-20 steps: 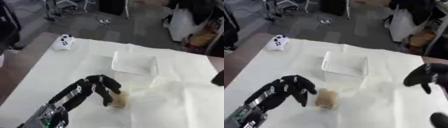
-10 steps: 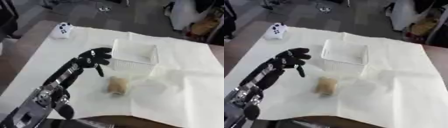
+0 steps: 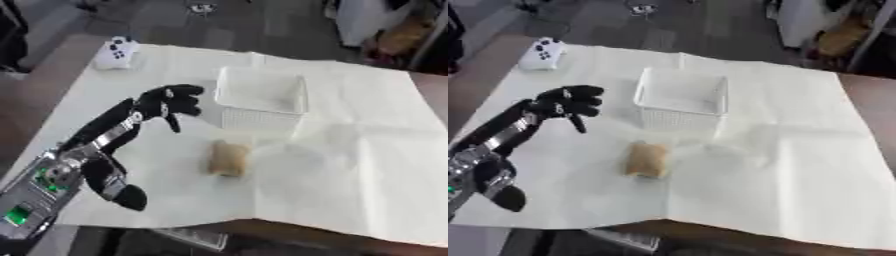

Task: Pick up objects on the table and place them in the box.

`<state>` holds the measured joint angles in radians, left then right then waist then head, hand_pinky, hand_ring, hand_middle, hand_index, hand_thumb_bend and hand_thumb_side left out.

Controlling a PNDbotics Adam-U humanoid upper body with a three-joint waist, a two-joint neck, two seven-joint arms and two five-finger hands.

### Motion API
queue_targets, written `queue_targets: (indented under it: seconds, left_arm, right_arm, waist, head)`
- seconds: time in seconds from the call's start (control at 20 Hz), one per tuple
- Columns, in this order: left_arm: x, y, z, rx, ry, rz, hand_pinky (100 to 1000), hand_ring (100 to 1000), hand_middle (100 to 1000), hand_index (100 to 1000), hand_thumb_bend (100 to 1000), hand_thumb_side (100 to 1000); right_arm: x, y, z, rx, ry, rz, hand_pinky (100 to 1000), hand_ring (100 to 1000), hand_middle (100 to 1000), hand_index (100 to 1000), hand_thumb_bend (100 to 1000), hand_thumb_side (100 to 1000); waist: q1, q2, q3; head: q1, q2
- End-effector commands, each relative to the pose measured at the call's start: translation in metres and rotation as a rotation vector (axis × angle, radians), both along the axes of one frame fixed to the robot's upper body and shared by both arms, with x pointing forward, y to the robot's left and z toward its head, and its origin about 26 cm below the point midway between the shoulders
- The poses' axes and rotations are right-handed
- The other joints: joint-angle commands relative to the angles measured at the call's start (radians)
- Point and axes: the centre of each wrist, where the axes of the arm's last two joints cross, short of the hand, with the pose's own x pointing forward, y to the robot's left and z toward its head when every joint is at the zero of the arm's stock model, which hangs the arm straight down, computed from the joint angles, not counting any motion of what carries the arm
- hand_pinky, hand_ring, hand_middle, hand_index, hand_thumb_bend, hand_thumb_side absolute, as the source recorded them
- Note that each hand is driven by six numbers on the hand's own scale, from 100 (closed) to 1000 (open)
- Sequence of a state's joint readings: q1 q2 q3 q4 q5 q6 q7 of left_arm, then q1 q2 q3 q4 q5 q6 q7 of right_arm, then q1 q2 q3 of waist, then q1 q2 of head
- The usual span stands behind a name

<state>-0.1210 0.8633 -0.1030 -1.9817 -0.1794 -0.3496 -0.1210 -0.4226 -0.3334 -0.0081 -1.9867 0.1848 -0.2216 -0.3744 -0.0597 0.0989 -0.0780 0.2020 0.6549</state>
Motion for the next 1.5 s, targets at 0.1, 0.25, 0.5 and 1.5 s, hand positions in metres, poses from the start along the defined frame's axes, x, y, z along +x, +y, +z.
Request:
queue_targets:
  seconds: [0.1, 0.25, 0.5, 1.5]
  left_arm:
    - [-0.001, 0.008, 0.033, 0.174, -0.062, 0.044, 539, 771, 817, 791, 948, 988]
    - [0.001, 0.008, 0.048, 0.257, -0.090, 0.072, 553, 739, 796, 775, 974, 983]
    - [0.004, 0.005, 0.062, 0.316, -0.091, 0.098, 548, 732, 792, 772, 956, 992]
    - [0.043, 0.008, 0.058, 0.892, 0.253, 0.242, 724, 683, 763, 792, 1000, 1000]
  right_arm:
    - [-0.003, -0.002, 0.005, -0.014, -0.010, -0.002, 169, 481, 524, 766, 298, 1000]
    - [-0.002, 0.000, 0.005, -0.019, -0.007, 0.007, 169, 481, 521, 764, 298, 1000]
    - [-0.002, 0.002, 0.006, -0.027, -0.002, 0.024, 162, 476, 516, 761, 301, 1000]
    - [-0.001, 0.011, 0.007, -0.062, 0.024, 0.085, 139, 463, 502, 744, 307, 1000]
  waist:
    - [0.010, -0.019, -0.005]
    - [0.014, -0.023, -0.012]
    - [0.019, -0.024, -0.021]
    - [0.027, -0.027, -0.060]
  head:
    - [-0.013, 0.003]
    - [-0.014, 0.003]
    - [-0.001, 0.003]
    - [0.065, -0.020]
